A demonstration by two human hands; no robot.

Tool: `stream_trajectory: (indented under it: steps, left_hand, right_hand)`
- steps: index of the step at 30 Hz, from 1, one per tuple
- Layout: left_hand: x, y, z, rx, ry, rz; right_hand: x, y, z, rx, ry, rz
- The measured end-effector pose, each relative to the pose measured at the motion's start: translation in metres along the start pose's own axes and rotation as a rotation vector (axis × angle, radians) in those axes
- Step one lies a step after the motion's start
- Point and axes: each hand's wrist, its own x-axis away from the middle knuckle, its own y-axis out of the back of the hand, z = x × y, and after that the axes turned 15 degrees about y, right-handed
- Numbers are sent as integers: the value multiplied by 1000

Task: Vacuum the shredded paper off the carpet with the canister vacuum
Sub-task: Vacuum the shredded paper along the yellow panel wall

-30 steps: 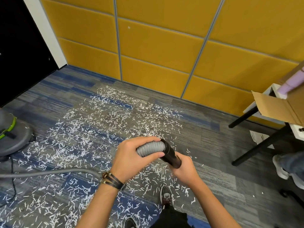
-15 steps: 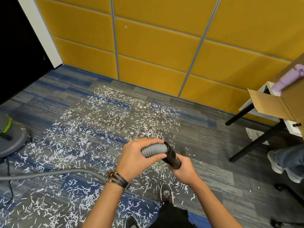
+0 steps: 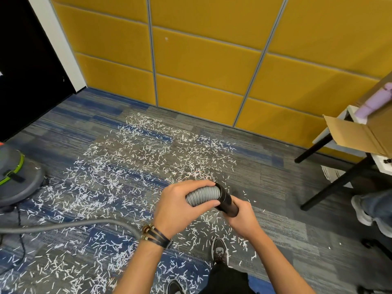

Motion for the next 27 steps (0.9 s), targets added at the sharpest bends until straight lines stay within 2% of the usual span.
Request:
stream_trajectory:
  steps: [9,13,17,27]
  left_hand:
    - [4,-12,23,7,41,103]
    - [8,-14,21,-19,31,48]
    - [7,-14,14,28,34,10]
    - [6,-33,19,-38,55,96]
  right_hand:
    - [26,-16,-20,51,-75,3]
    - [30,-14,-23,131,-98,-3]
    - [21,-7,-24,191,-38,-32]
    - [28,-7,-32,85,-89,-24]
